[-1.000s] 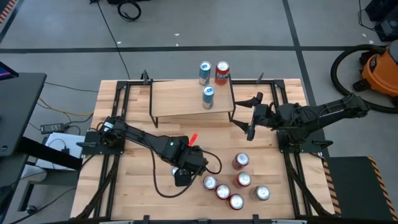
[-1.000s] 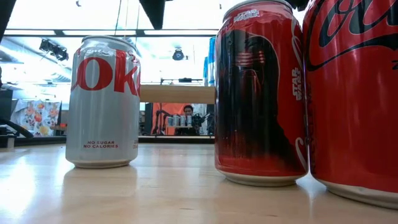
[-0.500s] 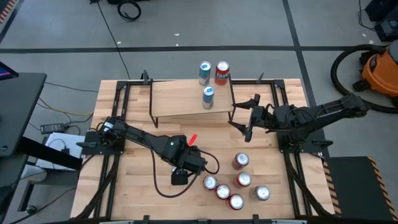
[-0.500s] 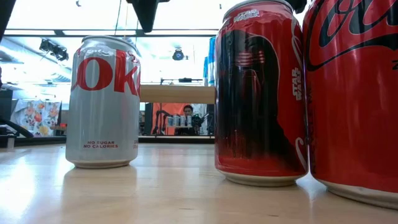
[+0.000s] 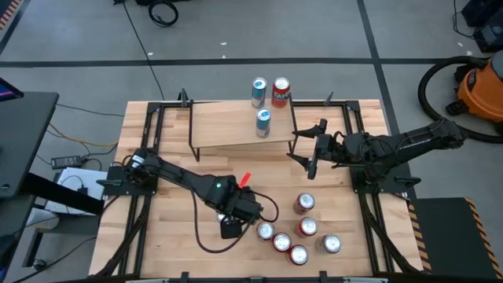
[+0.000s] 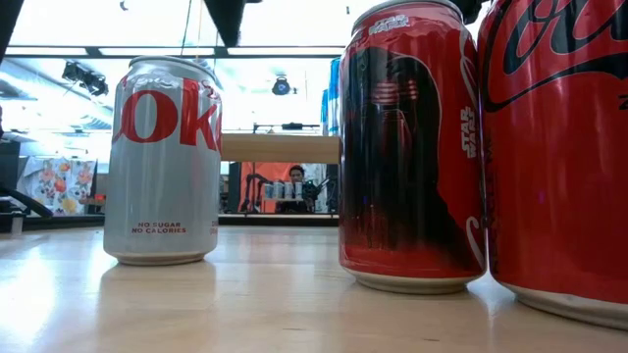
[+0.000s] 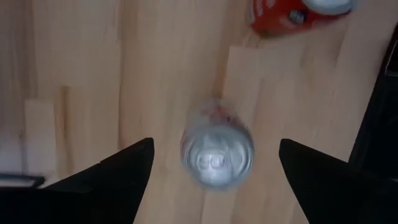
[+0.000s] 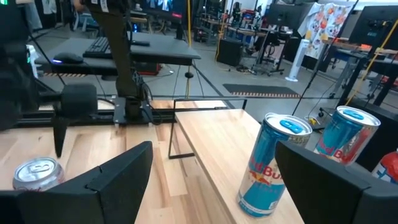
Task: Place canned beverage on shelf
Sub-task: Put the left silver soda can on the shelf
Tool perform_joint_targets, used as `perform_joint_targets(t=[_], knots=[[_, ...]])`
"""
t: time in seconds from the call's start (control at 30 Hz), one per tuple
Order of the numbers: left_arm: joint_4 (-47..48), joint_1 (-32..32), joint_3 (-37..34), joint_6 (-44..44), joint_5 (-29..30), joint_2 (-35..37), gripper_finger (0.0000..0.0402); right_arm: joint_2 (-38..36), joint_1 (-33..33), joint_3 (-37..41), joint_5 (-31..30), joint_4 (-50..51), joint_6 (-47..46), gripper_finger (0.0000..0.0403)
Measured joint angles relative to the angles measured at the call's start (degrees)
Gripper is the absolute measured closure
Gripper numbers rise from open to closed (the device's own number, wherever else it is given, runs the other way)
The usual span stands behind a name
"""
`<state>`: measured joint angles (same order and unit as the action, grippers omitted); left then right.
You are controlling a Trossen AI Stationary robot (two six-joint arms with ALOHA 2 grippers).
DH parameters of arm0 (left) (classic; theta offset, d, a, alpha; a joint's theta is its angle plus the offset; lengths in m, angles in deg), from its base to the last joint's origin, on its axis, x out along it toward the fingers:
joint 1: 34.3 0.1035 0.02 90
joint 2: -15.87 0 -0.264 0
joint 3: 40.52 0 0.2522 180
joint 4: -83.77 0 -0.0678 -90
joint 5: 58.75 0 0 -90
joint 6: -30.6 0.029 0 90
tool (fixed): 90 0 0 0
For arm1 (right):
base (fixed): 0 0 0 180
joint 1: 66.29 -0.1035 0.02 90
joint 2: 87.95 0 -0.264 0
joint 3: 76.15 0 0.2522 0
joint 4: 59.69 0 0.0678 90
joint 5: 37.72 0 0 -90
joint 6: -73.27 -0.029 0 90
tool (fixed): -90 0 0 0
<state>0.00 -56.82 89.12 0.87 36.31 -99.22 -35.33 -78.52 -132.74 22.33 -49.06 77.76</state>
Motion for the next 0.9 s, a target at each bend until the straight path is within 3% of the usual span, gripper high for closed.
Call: perform_joint_targets(t=[0.9], knots=[[-11.1, -2.2, -18.2, 2.2, -0.8, -0.4, 0.0044, 0.0, 0.0, 0.0, 1.2, -0.2, -0.6, 0.0053]])
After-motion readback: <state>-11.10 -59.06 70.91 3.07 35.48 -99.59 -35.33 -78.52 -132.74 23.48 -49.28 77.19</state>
